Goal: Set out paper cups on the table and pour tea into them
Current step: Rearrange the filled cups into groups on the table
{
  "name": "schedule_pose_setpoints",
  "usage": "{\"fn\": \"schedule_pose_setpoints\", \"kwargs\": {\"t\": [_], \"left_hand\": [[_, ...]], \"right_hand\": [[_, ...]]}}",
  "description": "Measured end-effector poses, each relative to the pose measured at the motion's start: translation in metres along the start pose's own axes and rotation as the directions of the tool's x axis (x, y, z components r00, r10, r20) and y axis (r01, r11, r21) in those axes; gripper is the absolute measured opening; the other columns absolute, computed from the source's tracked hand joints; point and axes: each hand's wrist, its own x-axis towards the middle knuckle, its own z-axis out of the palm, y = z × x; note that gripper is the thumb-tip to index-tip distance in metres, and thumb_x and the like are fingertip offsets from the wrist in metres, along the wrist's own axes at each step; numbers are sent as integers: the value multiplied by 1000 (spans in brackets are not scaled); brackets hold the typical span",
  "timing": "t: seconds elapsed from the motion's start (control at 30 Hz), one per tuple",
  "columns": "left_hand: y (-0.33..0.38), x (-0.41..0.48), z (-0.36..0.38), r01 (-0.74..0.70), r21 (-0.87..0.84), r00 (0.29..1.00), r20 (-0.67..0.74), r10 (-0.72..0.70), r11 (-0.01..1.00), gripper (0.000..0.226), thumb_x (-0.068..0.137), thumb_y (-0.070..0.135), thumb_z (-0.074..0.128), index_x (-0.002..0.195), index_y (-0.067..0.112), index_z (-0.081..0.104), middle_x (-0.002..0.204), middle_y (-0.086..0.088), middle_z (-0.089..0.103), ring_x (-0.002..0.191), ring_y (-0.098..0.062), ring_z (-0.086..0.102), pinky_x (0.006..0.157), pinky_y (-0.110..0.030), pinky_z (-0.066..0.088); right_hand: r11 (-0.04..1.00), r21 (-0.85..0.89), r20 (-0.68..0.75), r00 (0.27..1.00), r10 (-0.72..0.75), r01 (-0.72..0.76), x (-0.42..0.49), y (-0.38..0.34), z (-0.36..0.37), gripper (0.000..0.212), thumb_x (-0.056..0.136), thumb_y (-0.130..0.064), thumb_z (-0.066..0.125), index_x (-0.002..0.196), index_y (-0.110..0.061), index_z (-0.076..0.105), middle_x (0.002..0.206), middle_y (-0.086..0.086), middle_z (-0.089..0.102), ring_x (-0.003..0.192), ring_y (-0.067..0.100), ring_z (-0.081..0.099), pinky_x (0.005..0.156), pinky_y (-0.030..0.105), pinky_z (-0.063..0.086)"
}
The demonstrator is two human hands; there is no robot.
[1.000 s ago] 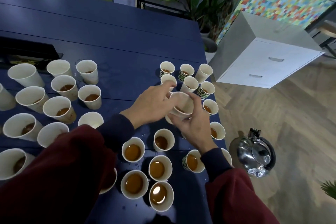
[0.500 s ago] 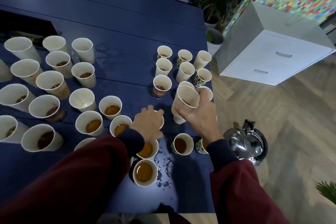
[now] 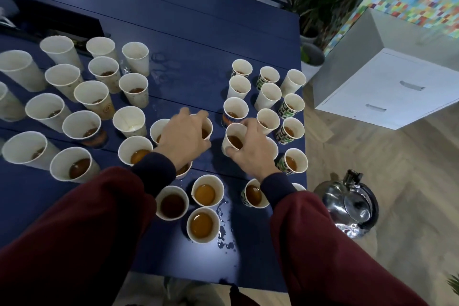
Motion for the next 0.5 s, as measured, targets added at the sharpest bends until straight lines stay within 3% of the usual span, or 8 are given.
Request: {"fn": "schedule_pose_setpoints", "kwargs": {"t": [0.13,0.27,0.5], "left_hand": [[-12,-4,-5,46,15,999,-30,-45,999,58,85,45,71,137,33,48,124,-12,52,109,-34,59,88,-43,51],[-16,-8,-6,50,-3,998,-35,-50,999,60,83,47,70,137,34,48,121,-11,53,108,-34,59,90,-45,51],[-15,-10,-13,40,-24,998,-53,-42,999,61,84,44,71,139,36,45,123,-9,53,109,-30,58,87,-40,52]], "right_hand": [[998,-22,41,998,56,-55,12,2,17,56,80,-25,80,120,-8,44,122,13,54,111,31,55,87,31,41],[994,-33,56,993,103,-101,19,3,28,59,81,-24,80,121,-5,42,125,18,54,114,37,55,93,40,44],[990,-61,80,989,128,-124,19,4,35,66,78,-22,83,125,-8,39,129,18,52,115,37,56,92,39,46]]}}
